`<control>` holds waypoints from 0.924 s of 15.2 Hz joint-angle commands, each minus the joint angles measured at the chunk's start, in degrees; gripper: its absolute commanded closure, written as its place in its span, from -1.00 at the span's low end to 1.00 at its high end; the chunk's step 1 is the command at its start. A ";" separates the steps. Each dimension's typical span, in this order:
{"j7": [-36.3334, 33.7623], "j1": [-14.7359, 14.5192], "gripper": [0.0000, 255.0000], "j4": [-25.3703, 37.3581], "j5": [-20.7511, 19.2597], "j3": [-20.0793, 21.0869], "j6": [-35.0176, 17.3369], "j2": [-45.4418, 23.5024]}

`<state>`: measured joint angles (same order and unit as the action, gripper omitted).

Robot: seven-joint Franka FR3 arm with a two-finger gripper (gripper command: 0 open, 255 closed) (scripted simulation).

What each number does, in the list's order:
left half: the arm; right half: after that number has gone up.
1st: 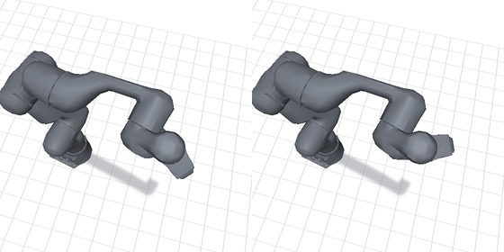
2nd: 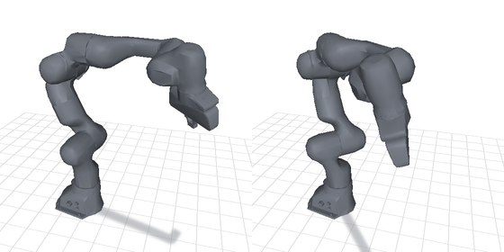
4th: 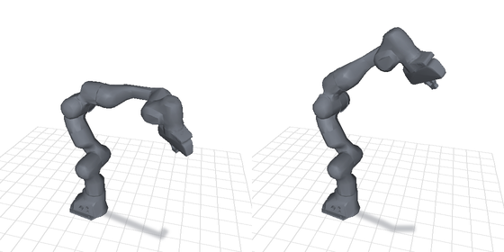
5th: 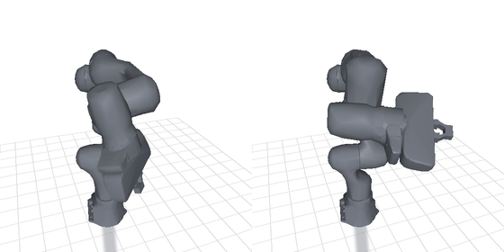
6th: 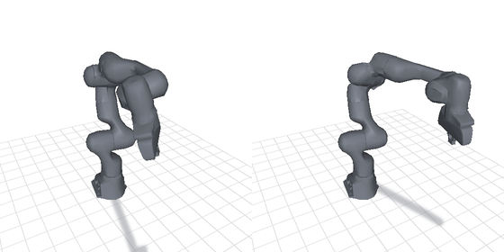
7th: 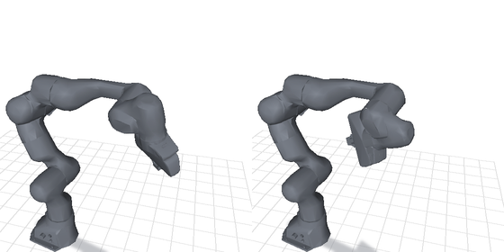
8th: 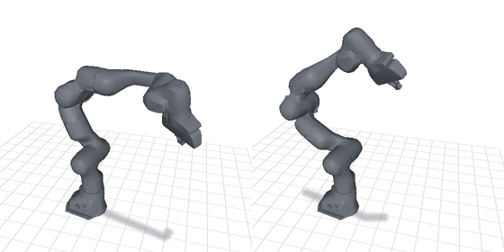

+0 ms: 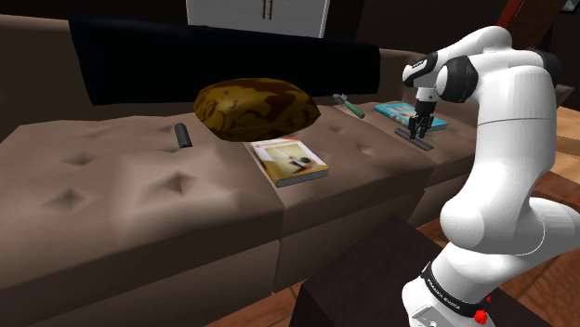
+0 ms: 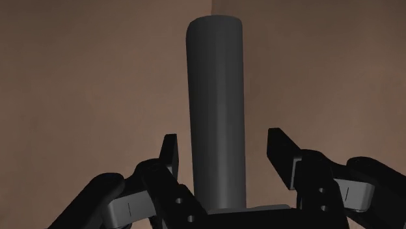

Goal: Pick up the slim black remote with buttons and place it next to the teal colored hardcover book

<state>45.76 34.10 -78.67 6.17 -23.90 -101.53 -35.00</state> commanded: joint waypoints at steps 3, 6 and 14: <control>0.00 0.00 -1.00 0.00 0.00 0.00 0.00 0.01; -0.07 0.14 -1.00 2.03 -0.03 -0.02 1.95 -0.05; -0.20 0.78 -1.00 8.65 0.06 -0.01 7.76 -0.79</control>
<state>45.56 34.87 -70.11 6.23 -23.91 -93.85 -35.76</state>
